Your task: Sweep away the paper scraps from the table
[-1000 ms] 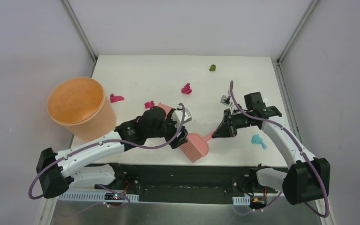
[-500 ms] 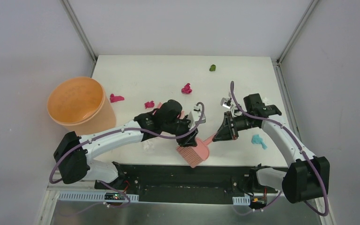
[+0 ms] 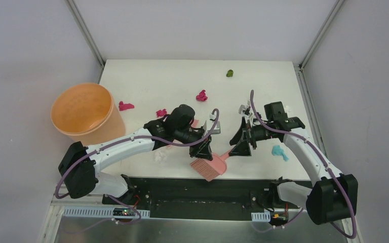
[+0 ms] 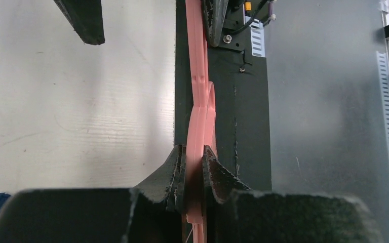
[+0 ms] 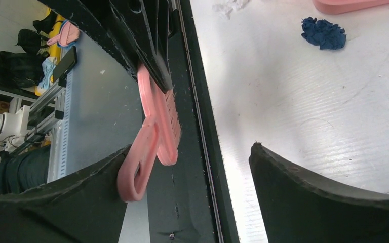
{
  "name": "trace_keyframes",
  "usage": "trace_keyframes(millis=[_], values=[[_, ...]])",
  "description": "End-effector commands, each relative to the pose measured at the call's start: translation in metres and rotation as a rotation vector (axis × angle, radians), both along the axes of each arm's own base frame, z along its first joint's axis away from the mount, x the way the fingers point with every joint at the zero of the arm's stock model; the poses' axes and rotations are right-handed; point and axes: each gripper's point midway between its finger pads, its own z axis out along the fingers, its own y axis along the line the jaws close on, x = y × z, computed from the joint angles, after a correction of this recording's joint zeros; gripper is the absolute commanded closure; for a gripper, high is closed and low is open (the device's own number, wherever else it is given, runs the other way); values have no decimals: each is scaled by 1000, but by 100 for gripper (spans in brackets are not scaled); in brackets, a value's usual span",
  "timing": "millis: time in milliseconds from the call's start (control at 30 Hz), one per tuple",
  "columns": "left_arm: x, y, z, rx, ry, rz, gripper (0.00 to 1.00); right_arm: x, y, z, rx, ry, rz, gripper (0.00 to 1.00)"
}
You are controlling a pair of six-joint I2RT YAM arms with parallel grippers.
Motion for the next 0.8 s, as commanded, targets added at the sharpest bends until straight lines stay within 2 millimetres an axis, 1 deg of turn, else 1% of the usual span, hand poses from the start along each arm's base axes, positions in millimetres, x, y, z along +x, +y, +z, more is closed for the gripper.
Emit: trace_keyframes(millis=[0, 100, 133, 233, 333, 400, 633, 767], values=[[-1, -5, 19, -105, 23, -53, 100, -1, 6, 11, 55, -64, 34, 15], [11, -6, 22, -123, 55, -37, 100, -5, 10, 13, 63, -42, 64, 22], [16, -8, 23, -131, 61, -36, 100, -6, 11, 13, 62, -29, 70, 25], [21, -13, 29, -144, 144, -58, 100, -7, 12, 12, 58, 1, 80, 37], [24, -16, 27, -123, 210, -75, 100, -8, 13, 14, 67, 15, 91, 42], [25, -16, 23, -106, 229, -73, 100, -9, 14, 17, 77, 12, 94, 43], [19, -11, 15, -69, 258, -88, 100, -9, 13, 17, 71, 9, 91, 49], [16, -7, 10, -41, 275, -89, 100, -9, 13, 18, 71, 10, 93, 56]])
